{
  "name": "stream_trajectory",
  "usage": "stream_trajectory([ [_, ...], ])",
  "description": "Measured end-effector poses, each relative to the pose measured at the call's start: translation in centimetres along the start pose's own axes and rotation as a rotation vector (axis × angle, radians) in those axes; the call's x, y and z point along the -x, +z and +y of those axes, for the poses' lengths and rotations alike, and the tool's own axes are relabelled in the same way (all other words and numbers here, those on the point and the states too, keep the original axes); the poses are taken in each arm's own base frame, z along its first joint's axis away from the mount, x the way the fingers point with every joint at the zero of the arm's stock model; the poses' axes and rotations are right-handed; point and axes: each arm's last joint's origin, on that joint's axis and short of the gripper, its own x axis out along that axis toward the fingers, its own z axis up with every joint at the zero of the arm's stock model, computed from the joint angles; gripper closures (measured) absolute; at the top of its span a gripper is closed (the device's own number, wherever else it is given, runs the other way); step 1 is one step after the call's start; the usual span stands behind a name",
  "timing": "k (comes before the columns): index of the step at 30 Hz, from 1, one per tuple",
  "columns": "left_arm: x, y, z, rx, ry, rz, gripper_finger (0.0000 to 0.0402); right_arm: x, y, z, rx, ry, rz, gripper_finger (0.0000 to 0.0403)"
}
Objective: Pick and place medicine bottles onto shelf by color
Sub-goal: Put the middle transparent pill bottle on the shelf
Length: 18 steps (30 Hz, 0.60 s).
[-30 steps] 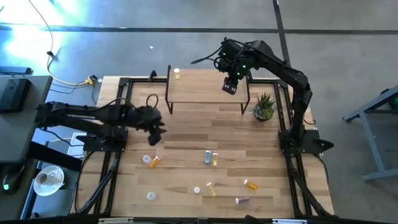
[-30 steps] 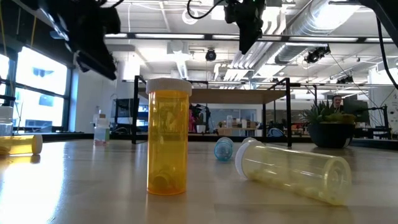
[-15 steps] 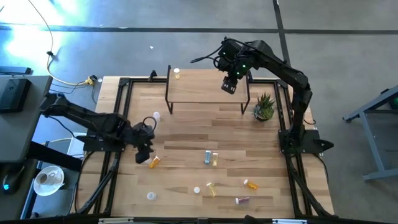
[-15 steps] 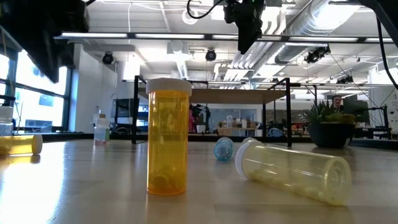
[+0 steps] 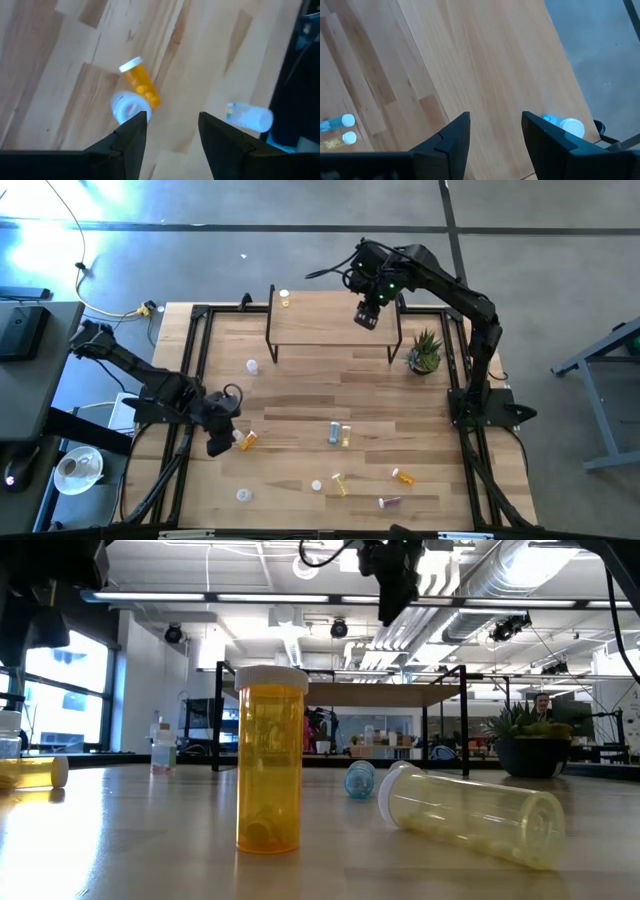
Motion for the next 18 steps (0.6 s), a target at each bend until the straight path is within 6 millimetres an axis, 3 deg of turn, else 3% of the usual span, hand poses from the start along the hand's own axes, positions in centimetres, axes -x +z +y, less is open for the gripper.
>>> stream_trajectory([
  [9,-1.4,-0.6,0.0,0.019,0.148,0.054,0.0186,0.0,0.1,0.0,0.013,-0.001,-0.006,0.0233],
  [18,-3.9,-0.5,-0.3,-0.035,0.257,0.134,0.0187,0.0,0.1,0.0,0.029,-0.001,-0.007,0.0233],
])
